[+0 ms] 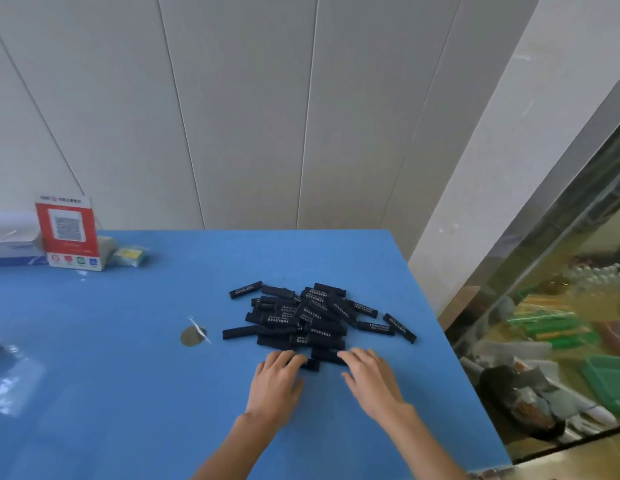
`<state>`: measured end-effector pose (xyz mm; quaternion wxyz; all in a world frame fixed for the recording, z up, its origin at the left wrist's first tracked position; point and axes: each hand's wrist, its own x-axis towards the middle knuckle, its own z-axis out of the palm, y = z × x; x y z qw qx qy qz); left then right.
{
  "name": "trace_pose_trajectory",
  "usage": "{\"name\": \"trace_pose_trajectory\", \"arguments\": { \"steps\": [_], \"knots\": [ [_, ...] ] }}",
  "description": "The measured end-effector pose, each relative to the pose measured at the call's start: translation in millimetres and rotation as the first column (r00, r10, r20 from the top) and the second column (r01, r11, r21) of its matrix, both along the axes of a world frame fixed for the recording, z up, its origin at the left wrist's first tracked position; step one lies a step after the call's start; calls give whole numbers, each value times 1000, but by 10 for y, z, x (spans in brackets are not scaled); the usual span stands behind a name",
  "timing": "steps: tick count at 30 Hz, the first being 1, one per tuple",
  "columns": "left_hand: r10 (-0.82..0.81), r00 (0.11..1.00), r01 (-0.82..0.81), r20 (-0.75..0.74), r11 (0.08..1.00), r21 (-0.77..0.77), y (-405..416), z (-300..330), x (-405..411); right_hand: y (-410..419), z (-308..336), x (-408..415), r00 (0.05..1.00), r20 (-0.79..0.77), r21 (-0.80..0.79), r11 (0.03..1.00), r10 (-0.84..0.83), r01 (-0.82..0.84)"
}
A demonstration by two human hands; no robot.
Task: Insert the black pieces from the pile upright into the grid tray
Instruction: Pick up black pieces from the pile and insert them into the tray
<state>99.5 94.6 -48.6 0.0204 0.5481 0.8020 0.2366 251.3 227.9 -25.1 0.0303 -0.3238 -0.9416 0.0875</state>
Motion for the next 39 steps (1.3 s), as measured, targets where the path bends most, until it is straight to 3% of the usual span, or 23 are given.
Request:
{"name": "trace_pose_trajectory", "arguments": {
  "steps": [7, 11, 15, 21, 24, 28, 34, 39],
  "knots": [
    [135, 990, -136, -26, 991, -19, 34, 27, 172, 191, -110, 87, 992, -17, 8, 992, 126, -126],
    [222, 968, -213, 116, 973, -91, 29, 54, 326, 285, -132, 170, 989, -9, 5, 989, 145, -145],
    [302, 941, -278, 153, 947, -163, -13, 106, 486, 348, -82, 215, 978, -1, 0, 978, 210, -210],
    [475, 831, -433, 289, 879, -201, -176, 217, 707, 340, 16, 219, 971, -162, -191, 960, 176, -206],
    [501, 796, -469, 340, 865, -178, -294, 285, 735, 243, 120, 90, 951, -276, -357, 903, 141, -238],
    [537, 746, -529, 394, 837, -138, -591, 390, 678, -8, 333, -169, 908, -417, -590, 749, 38, -303],
    [574, 679, -611, 458, 788, -81, -1162, 500, 430, -529, 527, -644, 870, -488, -637, 656, 62, -404],
    [531, 689, -595, 494, 803, -34, -1611, 617, 130, -1056, 682, -986, 840, -539, -634, 626, 63, -454]
  ]
}}
